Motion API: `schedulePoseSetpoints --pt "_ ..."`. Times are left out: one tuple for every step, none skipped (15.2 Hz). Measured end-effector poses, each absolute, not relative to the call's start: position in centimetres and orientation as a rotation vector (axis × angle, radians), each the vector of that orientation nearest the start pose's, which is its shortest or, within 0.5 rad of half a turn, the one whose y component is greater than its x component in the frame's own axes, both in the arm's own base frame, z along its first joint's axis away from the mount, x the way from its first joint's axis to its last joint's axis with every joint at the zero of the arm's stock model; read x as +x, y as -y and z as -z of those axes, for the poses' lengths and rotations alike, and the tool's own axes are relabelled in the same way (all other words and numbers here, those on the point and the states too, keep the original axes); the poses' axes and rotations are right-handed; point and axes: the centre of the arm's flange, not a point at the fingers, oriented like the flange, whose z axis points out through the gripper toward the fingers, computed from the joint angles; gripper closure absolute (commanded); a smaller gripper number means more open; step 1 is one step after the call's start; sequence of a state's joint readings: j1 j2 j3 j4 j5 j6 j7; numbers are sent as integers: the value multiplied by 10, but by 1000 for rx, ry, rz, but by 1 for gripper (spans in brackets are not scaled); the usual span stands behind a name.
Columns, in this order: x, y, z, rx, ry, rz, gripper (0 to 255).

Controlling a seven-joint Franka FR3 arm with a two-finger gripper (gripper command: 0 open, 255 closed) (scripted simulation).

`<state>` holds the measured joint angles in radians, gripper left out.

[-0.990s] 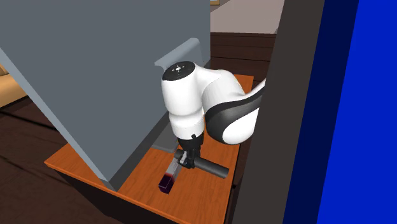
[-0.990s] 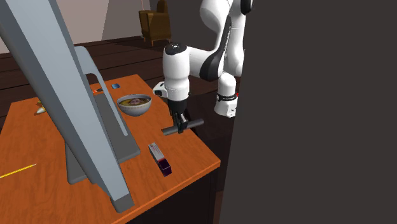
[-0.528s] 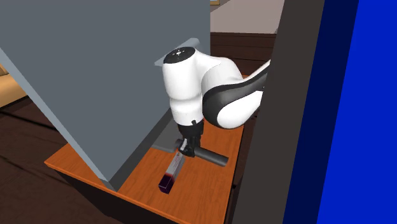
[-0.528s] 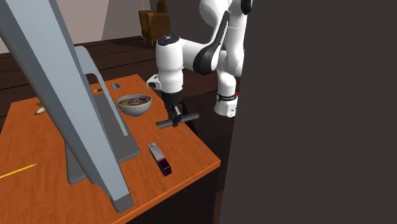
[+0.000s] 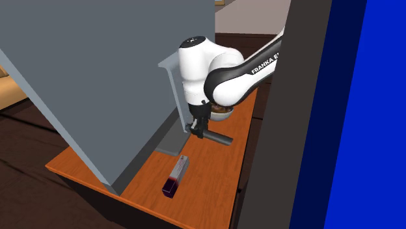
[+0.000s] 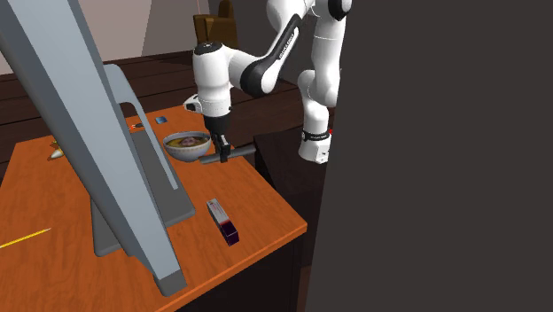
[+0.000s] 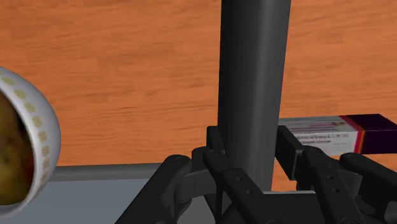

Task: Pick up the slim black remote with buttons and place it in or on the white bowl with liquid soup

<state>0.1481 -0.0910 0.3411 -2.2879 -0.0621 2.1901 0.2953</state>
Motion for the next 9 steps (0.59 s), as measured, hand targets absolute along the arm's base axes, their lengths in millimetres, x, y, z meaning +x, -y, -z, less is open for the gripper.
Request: schedulePoseSetpoints --pt "449 -222 -388 -3200 367 30 255" --pt "457 -212 -388 -3200 367 31 255" --pt "462 -200 -385 -3200 367 31 255" --pt "466 -189 -382 -3200 367 30 255" --pt "474 -178 -383 -3200 367 29 255" --pt "482 -165 -383 -3200 367 30 255" --pt "489 -153 -383 -3200 367 30 255" --pt "493 -142 -383 -3199 367 30 255" --pt "498 -131 -383 -3200 367 30 255"
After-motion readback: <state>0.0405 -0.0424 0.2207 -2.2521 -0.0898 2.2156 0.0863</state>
